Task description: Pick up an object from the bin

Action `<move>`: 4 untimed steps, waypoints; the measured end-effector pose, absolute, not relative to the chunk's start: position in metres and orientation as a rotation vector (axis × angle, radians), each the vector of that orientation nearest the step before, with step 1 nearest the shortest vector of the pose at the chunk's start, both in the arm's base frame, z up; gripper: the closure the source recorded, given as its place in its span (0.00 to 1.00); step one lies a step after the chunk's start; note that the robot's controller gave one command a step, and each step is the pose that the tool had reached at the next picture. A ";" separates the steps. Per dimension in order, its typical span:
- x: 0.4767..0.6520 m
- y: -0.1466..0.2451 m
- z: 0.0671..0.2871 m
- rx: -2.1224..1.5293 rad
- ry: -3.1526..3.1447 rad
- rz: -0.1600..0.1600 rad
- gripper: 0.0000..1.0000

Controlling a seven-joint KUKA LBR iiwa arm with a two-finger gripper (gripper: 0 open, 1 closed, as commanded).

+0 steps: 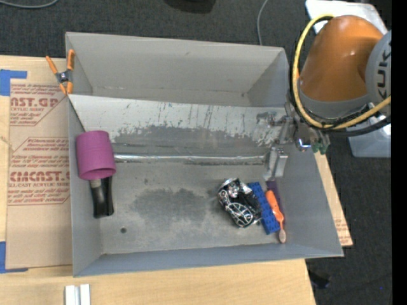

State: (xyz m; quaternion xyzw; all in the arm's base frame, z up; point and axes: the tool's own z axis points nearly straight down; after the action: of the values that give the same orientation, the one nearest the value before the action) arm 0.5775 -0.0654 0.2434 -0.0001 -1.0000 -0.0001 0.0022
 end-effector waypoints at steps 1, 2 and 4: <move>0.579 -0.065 0.247 0.001 -3.145 0.001 0.00; 0.568 -0.072 0.162 -0.152 -3.145 -0.001 0.00; 0.519 -0.049 0.110 -0.383 -3.116 0.001 0.00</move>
Offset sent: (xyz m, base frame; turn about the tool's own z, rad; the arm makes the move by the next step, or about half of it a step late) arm -0.0229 -0.0177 -0.1734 0.2030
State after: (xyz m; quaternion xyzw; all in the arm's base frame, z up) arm 0.5189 -0.0492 0.1101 -0.1221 -0.9925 0.0002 0.0010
